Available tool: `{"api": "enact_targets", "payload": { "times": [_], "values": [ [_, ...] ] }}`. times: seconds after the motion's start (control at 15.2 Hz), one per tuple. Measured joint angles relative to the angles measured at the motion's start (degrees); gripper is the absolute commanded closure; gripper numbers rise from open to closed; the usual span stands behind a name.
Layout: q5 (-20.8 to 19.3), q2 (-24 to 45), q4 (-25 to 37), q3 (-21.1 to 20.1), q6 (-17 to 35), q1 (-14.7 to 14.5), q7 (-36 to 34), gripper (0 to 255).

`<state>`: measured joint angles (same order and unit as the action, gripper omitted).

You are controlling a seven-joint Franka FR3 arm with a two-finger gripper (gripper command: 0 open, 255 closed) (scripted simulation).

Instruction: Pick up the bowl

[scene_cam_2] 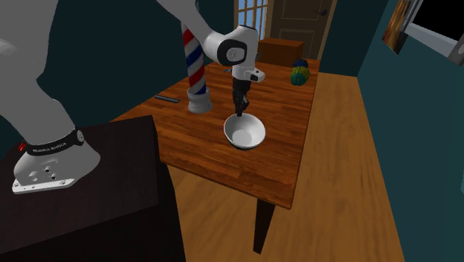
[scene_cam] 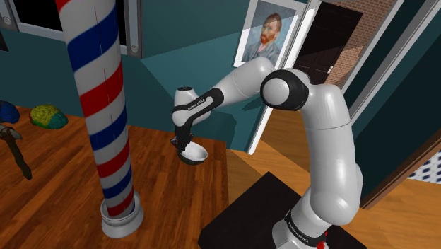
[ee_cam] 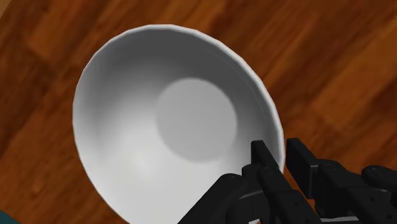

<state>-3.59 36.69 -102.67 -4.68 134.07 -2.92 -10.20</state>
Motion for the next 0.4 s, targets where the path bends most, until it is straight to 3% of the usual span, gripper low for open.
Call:
{"api": "enact_targets", "payload": {
  "times": [0.4],
  "values": [
    [0.3, -3.0, -0.1, -0.2, -2.9, 0.1, 0.1, 255]
  ]
}}
